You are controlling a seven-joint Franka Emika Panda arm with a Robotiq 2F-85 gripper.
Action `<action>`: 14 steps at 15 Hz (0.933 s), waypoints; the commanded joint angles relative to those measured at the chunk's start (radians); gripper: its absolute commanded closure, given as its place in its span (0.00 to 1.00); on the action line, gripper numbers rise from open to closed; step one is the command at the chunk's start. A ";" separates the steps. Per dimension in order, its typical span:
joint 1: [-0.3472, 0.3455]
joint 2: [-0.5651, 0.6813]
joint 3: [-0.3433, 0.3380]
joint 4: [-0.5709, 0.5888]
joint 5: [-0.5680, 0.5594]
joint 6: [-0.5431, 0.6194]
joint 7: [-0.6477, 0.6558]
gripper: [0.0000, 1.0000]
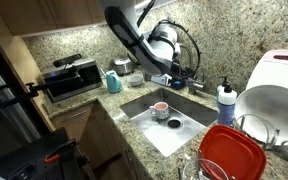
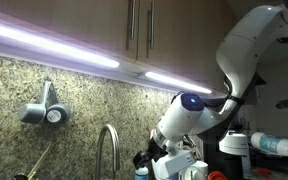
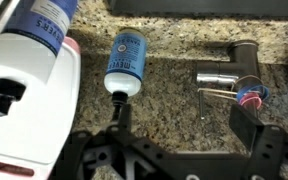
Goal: Turn the tap nozzle slightly to the left
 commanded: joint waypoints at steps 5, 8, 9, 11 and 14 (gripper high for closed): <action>0.063 0.000 0.003 0.041 -0.018 -0.031 -0.006 0.00; 0.073 0.005 0.001 0.057 -0.022 -0.031 -0.007 0.00; 0.080 0.001 0.001 0.057 -0.015 -0.036 -0.014 0.00; 0.092 -0.001 0.002 0.062 -0.013 -0.042 -0.024 0.00; 0.108 0.005 0.000 0.075 -0.022 -0.055 -0.048 0.00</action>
